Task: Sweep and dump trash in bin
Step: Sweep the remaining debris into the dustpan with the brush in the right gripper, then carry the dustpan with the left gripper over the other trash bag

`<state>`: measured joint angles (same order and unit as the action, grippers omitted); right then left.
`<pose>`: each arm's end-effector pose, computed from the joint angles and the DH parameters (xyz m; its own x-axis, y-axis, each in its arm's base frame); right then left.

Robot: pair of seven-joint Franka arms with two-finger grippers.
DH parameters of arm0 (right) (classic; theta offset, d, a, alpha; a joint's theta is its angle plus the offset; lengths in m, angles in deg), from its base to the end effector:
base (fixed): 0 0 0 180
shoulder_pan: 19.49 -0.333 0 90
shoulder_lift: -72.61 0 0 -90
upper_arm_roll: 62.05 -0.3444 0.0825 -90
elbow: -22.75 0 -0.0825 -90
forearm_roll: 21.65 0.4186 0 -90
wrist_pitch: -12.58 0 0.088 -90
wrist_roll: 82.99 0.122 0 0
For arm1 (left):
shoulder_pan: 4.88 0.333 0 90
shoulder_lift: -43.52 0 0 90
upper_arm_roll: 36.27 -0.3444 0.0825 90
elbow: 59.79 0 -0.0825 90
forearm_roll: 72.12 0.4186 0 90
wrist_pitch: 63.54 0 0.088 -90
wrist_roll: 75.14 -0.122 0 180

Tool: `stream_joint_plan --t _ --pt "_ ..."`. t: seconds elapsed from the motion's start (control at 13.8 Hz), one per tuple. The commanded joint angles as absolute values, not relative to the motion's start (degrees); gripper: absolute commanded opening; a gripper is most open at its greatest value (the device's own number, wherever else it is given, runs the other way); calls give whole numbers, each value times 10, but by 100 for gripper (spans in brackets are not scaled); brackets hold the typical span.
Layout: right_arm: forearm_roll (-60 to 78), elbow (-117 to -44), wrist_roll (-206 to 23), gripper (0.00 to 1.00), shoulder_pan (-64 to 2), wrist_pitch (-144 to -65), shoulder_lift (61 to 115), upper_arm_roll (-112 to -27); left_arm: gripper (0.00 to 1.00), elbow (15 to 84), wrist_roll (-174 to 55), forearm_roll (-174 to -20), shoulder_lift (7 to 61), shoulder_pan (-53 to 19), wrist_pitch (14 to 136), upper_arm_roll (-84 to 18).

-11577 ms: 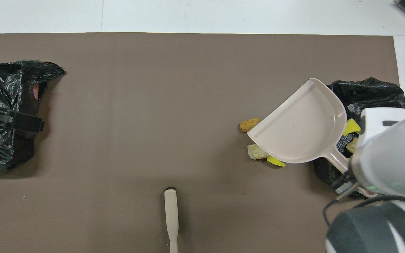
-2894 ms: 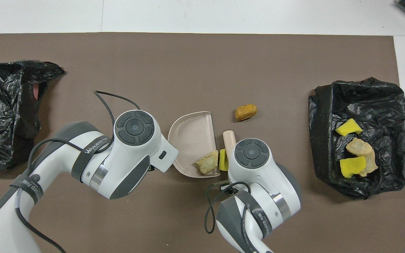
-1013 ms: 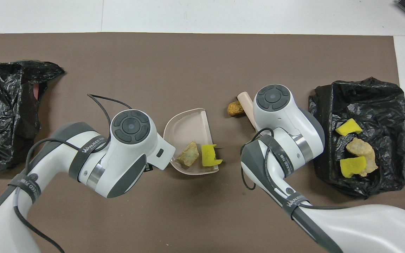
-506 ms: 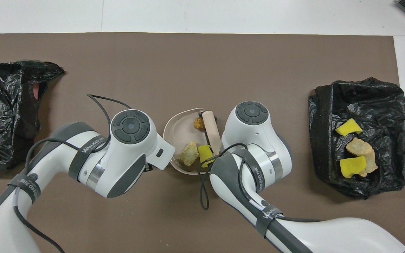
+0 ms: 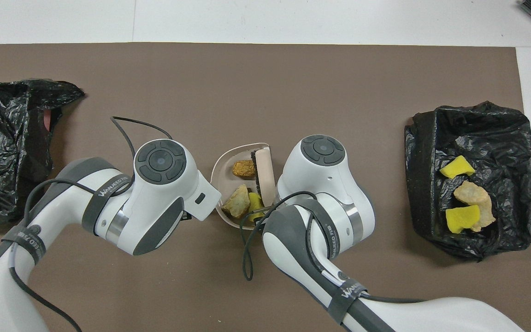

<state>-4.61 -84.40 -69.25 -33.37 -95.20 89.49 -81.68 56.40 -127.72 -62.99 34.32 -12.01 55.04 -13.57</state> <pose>0.5119 0.3586 0.3468 0.9020 0.2459 -0.3549 0.1571 -0.9525 -0.2607 0.5266 -0.2849 0.3604 0.0472 -0.9917 -0.1198 -0.9977 -0.0526 0.0425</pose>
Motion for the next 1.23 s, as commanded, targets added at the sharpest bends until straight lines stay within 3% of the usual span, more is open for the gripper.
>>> stream_joint_plan --t 0.0,0.36,0.51,0.72,0.94,1.16 --pt "-33 -840 -681 0 -328 -936 881 -819 0 575 -1357 -621 350 -117 565 -159" --pt "-57 -846 -572 0 -329 -892 822 -819 0 566 -1477 -661 365 -119 558 -217" --pt "-77 -861 -478 0 -373 -868 790 -819 0 563 -1552 -701 383 -124 547 -266" --pt "-74 -964 -437 0 -425 -934 739 -821 0 536 -1649 -729 403 -124 503 -346" --pt "-75 -1020 -456 0 -478 -1008 764 -821 0 513 -1704 -730 413 -124 502 -429" --pt "-78 -1033 -460 0 -490 -1007 763 -820 0 475 -1734 -740 412 -123 498 -521"
